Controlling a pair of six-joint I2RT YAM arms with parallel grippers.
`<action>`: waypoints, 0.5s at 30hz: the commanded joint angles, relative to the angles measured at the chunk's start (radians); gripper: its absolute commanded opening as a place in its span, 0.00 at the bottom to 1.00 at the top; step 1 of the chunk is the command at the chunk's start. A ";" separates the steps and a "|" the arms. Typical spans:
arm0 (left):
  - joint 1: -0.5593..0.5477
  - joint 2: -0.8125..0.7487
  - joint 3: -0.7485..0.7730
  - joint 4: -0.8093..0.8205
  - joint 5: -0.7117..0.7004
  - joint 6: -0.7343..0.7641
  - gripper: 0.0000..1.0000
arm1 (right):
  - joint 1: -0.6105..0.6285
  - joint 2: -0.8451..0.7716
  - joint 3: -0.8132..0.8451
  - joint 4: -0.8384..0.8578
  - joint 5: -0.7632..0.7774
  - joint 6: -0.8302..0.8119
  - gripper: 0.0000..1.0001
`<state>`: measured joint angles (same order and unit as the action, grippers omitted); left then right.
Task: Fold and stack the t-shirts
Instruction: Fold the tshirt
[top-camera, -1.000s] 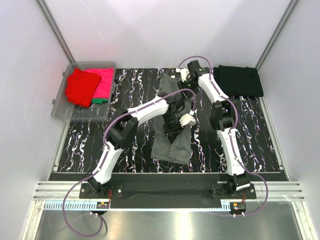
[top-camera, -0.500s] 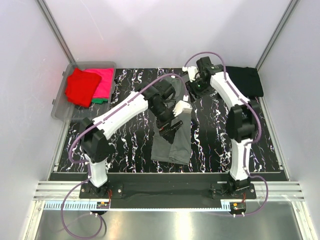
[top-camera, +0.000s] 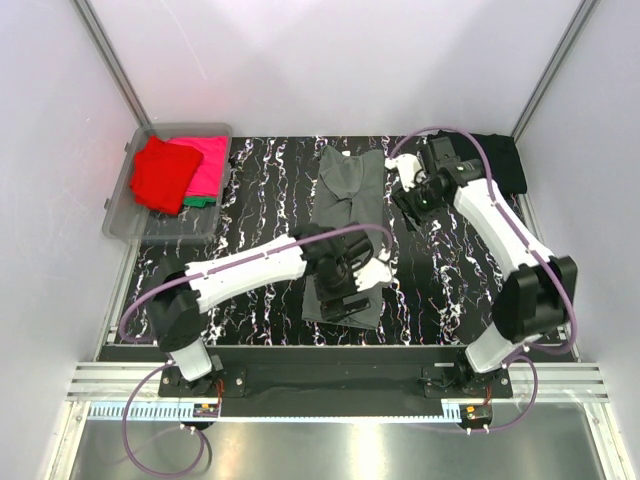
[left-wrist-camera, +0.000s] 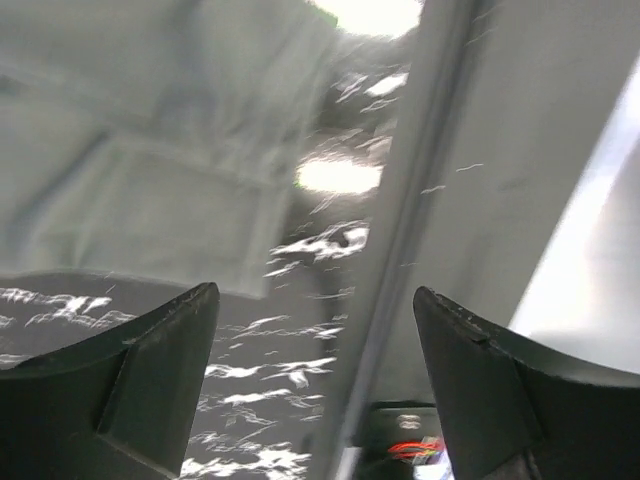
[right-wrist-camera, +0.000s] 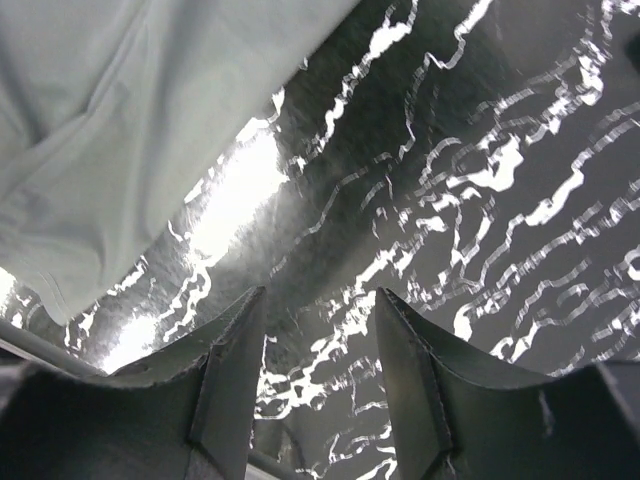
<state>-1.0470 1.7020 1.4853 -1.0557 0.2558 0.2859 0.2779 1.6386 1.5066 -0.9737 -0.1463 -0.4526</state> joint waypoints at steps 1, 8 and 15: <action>-0.010 0.005 -0.105 0.190 -0.222 0.079 0.84 | -0.020 -0.085 -0.039 0.021 0.057 -0.026 0.55; -0.048 0.071 -0.155 0.368 -0.345 0.200 0.81 | -0.097 -0.111 -0.053 0.020 0.065 -0.049 0.55; -0.079 0.088 -0.138 0.359 -0.319 0.187 0.81 | -0.152 -0.115 -0.014 0.018 0.056 -0.049 0.55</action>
<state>-1.1076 1.7912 1.3197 -0.7395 -0.0475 0.4568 0.1398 1.5494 1.4528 -0.9695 -0.0952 -0.4900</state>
